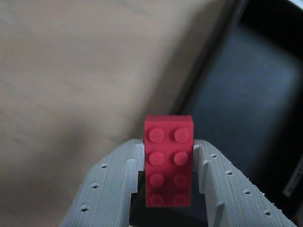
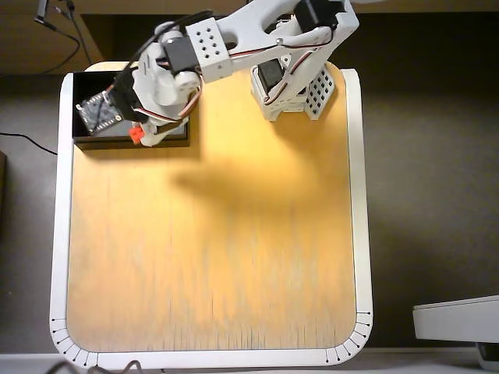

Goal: Grasp a lego block and put it in the bin.

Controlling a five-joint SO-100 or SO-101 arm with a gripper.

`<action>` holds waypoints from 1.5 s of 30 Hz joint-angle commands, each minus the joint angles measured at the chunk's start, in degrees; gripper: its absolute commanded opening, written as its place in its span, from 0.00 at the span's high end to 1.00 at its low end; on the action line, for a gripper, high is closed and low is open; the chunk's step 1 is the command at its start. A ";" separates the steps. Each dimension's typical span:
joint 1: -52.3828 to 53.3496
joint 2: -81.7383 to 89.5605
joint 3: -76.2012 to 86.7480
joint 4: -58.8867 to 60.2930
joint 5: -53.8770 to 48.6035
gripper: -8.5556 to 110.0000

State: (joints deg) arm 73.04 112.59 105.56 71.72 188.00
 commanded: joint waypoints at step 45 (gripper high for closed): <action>11.43 -12.13 -0.70 -8.70 8.61 0.92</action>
State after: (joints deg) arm 85.96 100.11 105.73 64.51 197.49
